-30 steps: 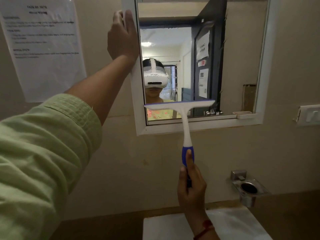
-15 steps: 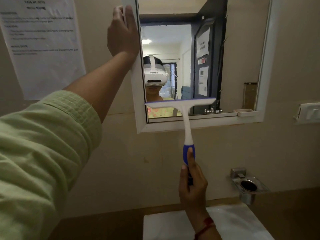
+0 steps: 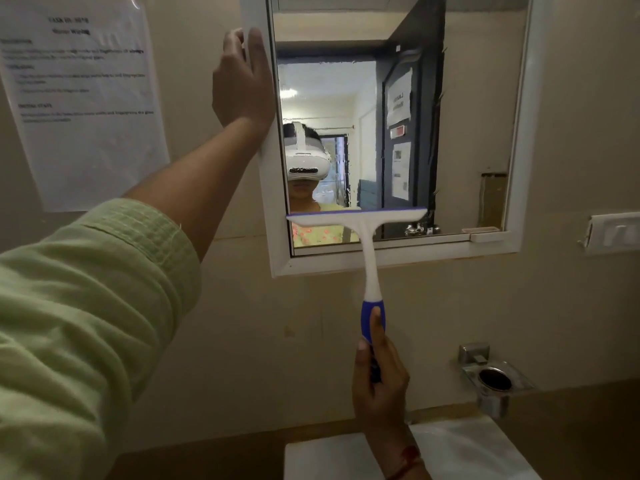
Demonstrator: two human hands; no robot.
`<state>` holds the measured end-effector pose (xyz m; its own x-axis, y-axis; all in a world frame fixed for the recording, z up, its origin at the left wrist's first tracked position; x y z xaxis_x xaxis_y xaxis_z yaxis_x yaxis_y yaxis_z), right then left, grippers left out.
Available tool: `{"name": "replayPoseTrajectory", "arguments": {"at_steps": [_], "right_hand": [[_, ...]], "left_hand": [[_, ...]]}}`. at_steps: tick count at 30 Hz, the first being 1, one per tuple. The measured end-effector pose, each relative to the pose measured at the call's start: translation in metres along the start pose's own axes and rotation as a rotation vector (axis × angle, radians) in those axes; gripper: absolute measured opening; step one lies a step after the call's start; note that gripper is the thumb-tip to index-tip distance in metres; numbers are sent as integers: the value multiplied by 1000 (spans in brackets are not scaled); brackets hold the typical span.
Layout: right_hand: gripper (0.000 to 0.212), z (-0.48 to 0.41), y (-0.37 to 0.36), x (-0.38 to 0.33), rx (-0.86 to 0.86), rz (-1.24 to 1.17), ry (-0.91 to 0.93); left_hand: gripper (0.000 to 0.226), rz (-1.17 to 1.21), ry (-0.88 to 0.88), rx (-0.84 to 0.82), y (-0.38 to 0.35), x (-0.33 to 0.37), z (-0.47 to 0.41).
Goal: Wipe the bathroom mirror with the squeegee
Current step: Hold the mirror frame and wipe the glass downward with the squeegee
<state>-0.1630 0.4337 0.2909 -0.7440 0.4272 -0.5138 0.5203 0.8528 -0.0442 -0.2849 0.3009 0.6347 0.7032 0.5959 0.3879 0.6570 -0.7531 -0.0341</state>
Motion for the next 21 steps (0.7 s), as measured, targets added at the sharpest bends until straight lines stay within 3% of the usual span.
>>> {"name": "replayPoseTrajectory", "arguments": {"at_steps": [4, 8, 13, 21], "right_hand": [[46, 11, -1, 2, -16, 37, 14], [75, 33, 6, 12, -64, 103, 18], [45, 12, 14, -8, 65, 0, 86], [57, -82, 44, -46, 176, -35, 255]], "left_hand": [[40, 17, -3, -5, 2, 2, 2], [41, 5, 1, 6, 2, 3, 3], [41, 20, 9, -1, 4, 4, 3], [45, -2, 55, -28, 6, 8, 2]]}}
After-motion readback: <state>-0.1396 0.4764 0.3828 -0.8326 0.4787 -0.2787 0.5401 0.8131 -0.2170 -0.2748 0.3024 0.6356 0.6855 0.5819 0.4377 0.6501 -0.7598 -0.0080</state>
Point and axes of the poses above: each hand's wrist, its own z-axis away from the middle knuckle, its own y-axis out of the back of the hand, x = y × z, the point moved 2 cm from there along -z, towards the middle knuckle, and after that the axes turned 3 degrees about -x, right-handed, at the moved point
